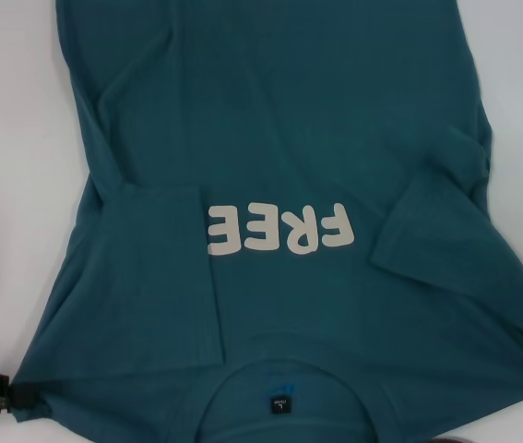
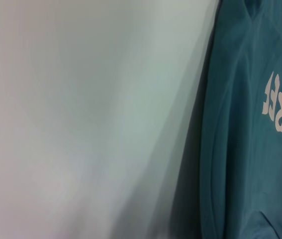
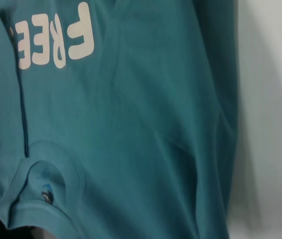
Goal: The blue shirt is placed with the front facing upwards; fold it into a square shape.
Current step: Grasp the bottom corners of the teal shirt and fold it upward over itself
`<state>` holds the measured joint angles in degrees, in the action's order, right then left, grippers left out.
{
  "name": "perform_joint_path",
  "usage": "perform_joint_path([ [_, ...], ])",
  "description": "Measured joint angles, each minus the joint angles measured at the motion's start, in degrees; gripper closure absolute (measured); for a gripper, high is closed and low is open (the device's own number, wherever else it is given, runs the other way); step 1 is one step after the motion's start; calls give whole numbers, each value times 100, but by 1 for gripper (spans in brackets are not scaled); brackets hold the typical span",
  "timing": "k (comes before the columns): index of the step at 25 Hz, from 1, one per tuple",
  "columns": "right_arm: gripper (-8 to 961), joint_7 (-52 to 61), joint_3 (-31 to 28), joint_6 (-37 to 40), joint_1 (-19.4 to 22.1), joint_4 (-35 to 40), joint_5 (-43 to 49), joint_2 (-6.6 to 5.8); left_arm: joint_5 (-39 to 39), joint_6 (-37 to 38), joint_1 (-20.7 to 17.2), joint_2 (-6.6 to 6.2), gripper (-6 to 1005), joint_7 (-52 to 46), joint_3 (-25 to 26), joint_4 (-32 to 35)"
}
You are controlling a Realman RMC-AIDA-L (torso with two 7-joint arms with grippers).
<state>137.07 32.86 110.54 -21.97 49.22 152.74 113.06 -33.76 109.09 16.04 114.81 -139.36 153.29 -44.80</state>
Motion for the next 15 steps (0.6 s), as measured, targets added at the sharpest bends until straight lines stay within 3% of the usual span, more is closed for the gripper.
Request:
perform_joint_path([
  [15,910,-192,33,262,-1,2,1,70,-42,262,10,32,948,224,0,-2],
])
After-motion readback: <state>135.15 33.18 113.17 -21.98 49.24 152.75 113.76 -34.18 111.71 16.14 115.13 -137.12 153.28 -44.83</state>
